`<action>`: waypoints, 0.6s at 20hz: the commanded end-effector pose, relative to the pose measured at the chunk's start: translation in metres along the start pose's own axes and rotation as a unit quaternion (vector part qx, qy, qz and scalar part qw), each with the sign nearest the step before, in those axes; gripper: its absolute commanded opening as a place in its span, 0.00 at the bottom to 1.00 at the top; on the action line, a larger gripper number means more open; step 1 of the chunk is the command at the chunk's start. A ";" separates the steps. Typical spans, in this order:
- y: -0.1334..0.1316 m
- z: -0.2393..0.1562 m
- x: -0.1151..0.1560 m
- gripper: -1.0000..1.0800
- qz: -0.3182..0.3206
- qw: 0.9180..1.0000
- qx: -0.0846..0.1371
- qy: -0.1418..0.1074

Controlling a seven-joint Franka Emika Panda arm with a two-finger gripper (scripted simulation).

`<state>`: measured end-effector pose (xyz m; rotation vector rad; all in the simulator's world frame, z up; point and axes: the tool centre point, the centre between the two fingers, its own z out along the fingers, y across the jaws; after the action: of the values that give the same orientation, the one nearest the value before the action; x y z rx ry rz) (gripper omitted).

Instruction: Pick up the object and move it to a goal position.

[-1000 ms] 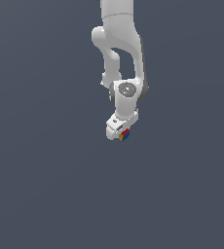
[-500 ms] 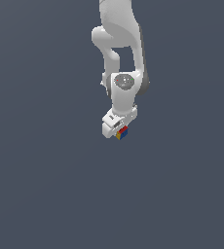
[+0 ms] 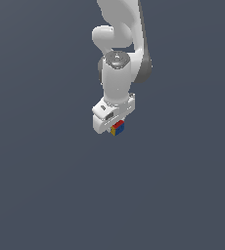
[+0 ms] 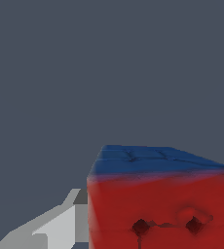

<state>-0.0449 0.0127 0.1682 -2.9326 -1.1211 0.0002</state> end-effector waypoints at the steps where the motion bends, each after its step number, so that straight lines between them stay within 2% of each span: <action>1: 0.012 -0.025 0.001 0.00 0.000 1.000 0.000 0.001; 12: 0.065 -0.126 0.008 0.00 0.000 1.000 0.000 0.000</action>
<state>-0.0008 -0.0258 0.2804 -2.9323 -1.1210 -0.0004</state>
